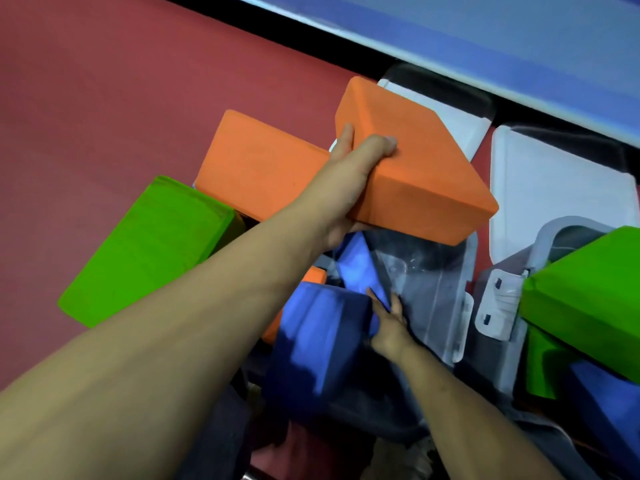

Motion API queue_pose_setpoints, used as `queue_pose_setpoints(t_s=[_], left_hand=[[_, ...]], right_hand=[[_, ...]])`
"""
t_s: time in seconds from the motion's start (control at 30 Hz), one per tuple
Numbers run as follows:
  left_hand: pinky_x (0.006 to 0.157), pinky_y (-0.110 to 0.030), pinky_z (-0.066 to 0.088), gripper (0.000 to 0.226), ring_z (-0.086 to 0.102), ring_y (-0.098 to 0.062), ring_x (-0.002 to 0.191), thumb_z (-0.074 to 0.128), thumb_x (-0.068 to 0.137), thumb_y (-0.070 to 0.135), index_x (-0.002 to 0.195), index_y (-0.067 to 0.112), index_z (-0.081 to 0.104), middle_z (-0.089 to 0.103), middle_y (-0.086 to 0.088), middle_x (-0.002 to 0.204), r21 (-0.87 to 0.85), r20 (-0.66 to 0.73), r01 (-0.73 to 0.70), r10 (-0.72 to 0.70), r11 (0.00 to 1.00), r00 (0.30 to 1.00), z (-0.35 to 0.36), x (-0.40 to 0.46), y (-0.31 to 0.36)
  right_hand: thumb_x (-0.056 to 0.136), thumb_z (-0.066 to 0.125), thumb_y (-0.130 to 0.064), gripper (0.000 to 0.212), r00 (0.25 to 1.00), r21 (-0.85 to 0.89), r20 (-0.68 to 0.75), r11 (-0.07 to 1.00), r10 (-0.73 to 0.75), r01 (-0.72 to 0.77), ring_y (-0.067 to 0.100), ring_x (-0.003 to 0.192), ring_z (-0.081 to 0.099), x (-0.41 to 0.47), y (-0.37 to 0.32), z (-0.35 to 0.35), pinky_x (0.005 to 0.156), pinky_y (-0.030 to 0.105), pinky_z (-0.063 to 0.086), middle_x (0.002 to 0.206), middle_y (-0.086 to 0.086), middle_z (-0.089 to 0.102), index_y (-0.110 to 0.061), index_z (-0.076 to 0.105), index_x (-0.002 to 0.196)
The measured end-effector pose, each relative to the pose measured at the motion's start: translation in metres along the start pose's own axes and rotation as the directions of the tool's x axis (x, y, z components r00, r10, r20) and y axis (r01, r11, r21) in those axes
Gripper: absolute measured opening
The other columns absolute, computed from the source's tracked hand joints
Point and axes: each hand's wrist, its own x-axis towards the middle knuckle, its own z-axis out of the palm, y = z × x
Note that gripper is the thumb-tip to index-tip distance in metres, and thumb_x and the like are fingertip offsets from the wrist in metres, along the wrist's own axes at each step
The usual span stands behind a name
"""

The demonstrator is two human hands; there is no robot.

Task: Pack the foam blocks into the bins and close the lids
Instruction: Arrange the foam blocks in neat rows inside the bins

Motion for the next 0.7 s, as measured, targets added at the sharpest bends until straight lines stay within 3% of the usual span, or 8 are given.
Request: queue_pose_setpoints(t_s=[0.07,0.13,0.23,0.3,0.37,0.5,0.63,0.7], left_hand=[[0.074,-0.043,0.058,0.071,0.064,-0.013,0.08,0.059,0.088,0.036,0.146,0.048,0.02,0.058,0.012,0.116,0.014,0.002,0.013,-0.013,1.0,1.0,0.003,-0.004,0.0],[0.071,-0.04,0.059,0.07,0.064,-0.012,0.081,0.059,0.088,0.037,0.146,0.046,0.022,0.056,0.01,0.121,0.027,0.009,0.016,-0.016,1.0,1.0,0.005,-0.005,-0.001],[0.07,-0.04,0.058,0.069,0.063,-0.015,0.087,0.062,0.084,0.037,0.145,0.04,0.029,0.05,0.002,0.138,0.052,0.055,-0.021,0.018,0.998,0.998,0.004,-0.005,-0.002],[0.073,-0.042,0.058,0.073,0.064,-0.016,0.089,0.063,0.081,0.037,0.144,0.041,0.029,0.05,0.002,0.138,0.061,0.061,-0.035,0.031,0.998,0.998,0.003,-0.002,-0.004],[0.07,-0.041,0.057,0.077,0.065,-0.015,0.086,0.064,0.077,0.039,0.145,0.043,0.028,0.055,0.005,0.13,0.073,0.059,-0.03,0.025,0.997,0.998,0.001,0.0,-0.004],[0.065,-0.04,0.055,0.072,0.066,-0.015,0.069,0.062,0.081,0.036,0.144,0.043,0.028,0.06,0.006,0.112,0.076,0.056,-0.043,0.039,0.996,0.998,-0.002,-0.004,0.003],[0.063,-0.039,0.058,0.069,0.064,-0.014,0.076,0.056,0.089,0.035,0.146,0.047,0.019,0.056,0.014,0.111,0.116,0.017,-0.04,0.039,0.992,0.999,-0.01,-0.015,0.011],[0.069,-0.04,0.058,0.068,0.063,-0.015,0.08,0.055,0.089,0.036,0.146,0.048,0.02,0.057,0.013,0.114,0.129,0.032,-0.051,0.047,0.99,0.998,-0.016,-0.02,0.014]], right_hand=[[0.073,0.075,-0.025,0.111,0.998,-0.074,0.05,0.997,0.027,-0.023,0.033,0.145,0.001,-0.002,-0.001,0.001,0.116,0.041,0.02,0.152,0.004,-0.032,-0.049,-0.006,0.146],[0.074,0.075,-0.027,0.116,0.999,-0.115,0.002,0.993,0.034,-0.034,0.035,0.144,0.006,-0.001,0.0,0.006,0.114,0.043,0.024,0.153,0.006,-0.03,-0.044,-0.016,0.145],[0.077,0.073,-0.027,0.112,0.993,-0.09,-0.104,0.994,0.059,-0.068,0.037,0.139,0.022,-0.001,-0.001,0.007,0.11,0.041,0.029,0.153,0.015,0.003,-0.035,-0.014,0.148],[0.076,0.073,-0.027,0.109,0.986,-0.093,-0.157,0.993,0.052,-0.067,0.036,0.131,0.032,-0.001,-0.002,0.002,0.108,0.038,0.031,0.14,0.015,0.024,-0.029,-0.006,0.15],[0.073,0.074,-0.026,0.102,0.974,-0.095,-0.224,0.995,0.02,-0.043,0.037,0.127,0.033,-0.003,-0.002,-0.004,0.107,0.037,0.029,0.134,0.015,0.031,-0.029,0.007,0.151],[0.074,0.071,-0.023,0.089,0.965,-0.069,-0.263,0.997,-0.005,-0.014,0.035,0.13,0.028,-0.012,-0.005,-0.007,0.108,0.035,0.029,0.139,0.014,0.026,-0.04,0.021,0.147],[0.078,0.061,-0.014,0.075,0.959,0.004,-0.282,1.0,0.022,-0.021,0.031,0.134,0.024,-0.017,-0.01,-0.006,0.113,0.031,0.026,0.146,0.012,0.019,-0.04,0.033,0.143],[0.076,0.056,-0.02,0.062,0.951,0.083,-0.308,0.996,0.016,0.011,0.025,0.127,0.034,-0.02,-0.012,-0.01,0.111,0.034,0.031,0.143,0.014,0.029,-0.041,0.047,0.133]])
